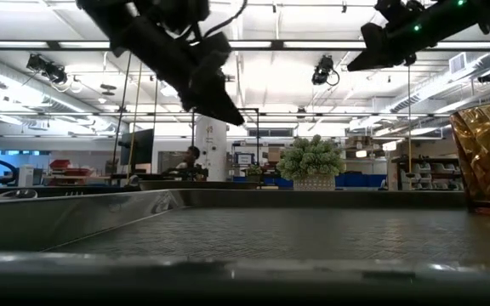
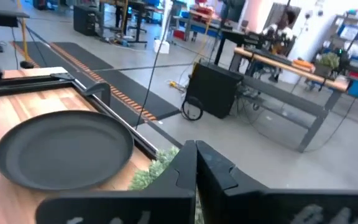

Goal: Pick and place plate/cup/fork/spoon on tray
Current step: Put the black plate on the black tray on the bottom left of the brown cup

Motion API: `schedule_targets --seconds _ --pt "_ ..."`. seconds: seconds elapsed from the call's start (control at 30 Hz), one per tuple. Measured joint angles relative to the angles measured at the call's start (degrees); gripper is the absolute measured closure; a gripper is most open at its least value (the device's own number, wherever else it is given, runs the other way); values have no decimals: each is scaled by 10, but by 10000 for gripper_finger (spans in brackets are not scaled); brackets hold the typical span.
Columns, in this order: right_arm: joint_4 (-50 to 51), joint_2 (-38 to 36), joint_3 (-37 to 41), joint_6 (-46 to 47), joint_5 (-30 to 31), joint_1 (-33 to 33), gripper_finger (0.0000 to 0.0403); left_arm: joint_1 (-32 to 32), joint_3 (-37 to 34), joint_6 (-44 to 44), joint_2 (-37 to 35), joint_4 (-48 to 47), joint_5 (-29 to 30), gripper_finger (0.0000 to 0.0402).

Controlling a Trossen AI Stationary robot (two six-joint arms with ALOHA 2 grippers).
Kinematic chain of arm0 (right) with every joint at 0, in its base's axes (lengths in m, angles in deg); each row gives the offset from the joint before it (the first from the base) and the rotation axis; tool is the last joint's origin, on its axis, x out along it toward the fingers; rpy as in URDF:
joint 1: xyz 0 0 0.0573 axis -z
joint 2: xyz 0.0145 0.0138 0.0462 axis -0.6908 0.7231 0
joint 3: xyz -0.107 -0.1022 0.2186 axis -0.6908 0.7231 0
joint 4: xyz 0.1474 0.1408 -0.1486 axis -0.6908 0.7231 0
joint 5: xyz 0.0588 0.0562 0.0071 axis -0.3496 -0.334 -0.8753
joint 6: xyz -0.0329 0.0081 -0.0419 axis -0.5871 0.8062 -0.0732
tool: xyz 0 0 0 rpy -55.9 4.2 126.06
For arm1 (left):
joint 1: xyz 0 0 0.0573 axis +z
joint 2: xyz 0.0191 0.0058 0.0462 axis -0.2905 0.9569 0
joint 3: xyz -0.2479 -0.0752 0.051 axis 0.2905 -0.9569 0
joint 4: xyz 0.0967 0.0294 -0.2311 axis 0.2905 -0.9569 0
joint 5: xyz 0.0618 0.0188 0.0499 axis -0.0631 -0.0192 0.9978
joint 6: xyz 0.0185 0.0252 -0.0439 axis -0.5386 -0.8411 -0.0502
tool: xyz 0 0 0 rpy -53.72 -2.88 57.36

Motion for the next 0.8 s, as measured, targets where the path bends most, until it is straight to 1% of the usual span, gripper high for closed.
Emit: schedule_targets --seconds 0.2,0.27,0.37,0.47,0.53,0.63,0.8 --pt "-13 0 0 -9 8 -21 397 56 -54 75 -64 2 -4 340" --pt "-13 1 0 -8 8 -25 397 86 -68 103 -80 4 -25 338" --pt "-19 1 0 -8 7 -32 397 145 -83 142 -91 -17 -78 330" --pt "-26 1 0 -11 7 -38 397 222 -83 171 -91 -39 -150 313" --pt "-26 1 0 -12 6 -40 397 267 -83 183 -85 -51 -180 298" --pt "-26 2 0 -7 -1 -44 397 321 -84 186 -84 -82 -194 275" --pt "-28 14 0 3 -13 -46 397 396 -84 187 -84 -133 -196 237"
